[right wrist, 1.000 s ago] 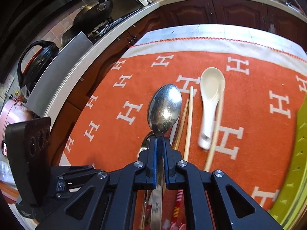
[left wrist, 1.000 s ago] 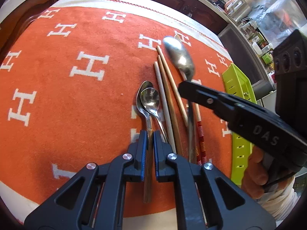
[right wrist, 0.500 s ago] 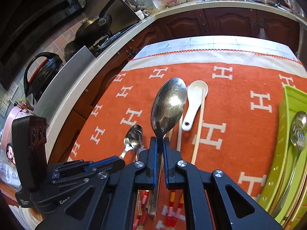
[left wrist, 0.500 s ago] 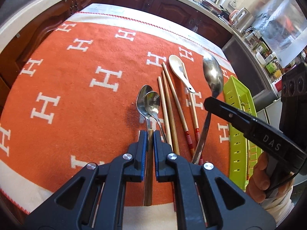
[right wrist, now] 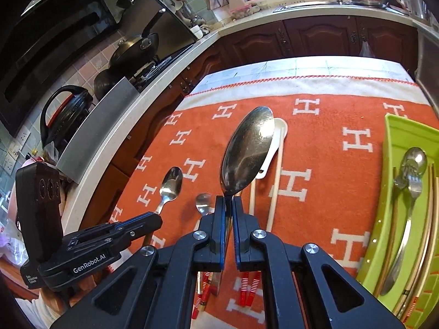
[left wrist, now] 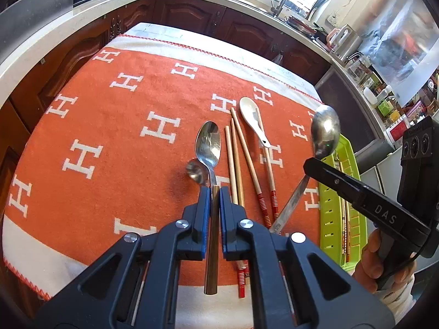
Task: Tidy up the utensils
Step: 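Lift the chopstick and spoon and carry both toward the green tray, then lower the spoon and chopstick into the green tray and open both tools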
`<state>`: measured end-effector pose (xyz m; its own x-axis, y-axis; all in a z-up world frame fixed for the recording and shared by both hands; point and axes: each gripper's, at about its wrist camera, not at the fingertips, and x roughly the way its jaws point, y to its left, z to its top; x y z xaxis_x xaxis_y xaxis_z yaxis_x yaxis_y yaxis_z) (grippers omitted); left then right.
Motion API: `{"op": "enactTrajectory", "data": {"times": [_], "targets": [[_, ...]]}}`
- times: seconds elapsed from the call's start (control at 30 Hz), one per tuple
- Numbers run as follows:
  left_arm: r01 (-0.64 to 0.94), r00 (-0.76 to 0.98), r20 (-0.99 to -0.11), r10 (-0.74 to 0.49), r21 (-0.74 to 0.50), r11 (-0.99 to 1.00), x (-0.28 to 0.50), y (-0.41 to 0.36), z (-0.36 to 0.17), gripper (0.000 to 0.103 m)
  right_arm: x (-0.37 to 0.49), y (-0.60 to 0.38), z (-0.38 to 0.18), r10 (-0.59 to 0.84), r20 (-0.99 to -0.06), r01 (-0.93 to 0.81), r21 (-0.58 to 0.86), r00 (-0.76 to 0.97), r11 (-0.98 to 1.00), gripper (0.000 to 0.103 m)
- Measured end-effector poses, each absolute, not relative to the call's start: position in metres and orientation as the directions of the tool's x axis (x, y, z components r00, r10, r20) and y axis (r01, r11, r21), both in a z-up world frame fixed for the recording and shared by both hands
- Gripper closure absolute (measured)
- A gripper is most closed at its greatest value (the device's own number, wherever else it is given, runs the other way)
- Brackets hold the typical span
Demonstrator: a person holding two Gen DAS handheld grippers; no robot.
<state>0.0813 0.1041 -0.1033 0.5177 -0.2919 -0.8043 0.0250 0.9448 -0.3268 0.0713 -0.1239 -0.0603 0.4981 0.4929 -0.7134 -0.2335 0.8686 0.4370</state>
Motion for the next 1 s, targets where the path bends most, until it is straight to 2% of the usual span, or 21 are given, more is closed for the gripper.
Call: {"op": "enactTrajectory", "data": {"times": [0.57, 1.0], "targets": [[0.086, 0.556, -0.76, -0.336, -0.349, 0.933, 0.057, 0.089, -0.065, 0.098, 0.028, -0.154, -0.018, 0.505, -0.651, -0.243, 0.454, 0.566, 0.857, 0.101], [0.22, 0.527, -0.726, -0.44, -0.384, 0.897, 0.058, 0.032, -0.034, 0.098, -0.034, -0.237, 0.029, 0.418, -0.641, -0.14, 0.438, 0.644, 0.888, 0.101]]}}
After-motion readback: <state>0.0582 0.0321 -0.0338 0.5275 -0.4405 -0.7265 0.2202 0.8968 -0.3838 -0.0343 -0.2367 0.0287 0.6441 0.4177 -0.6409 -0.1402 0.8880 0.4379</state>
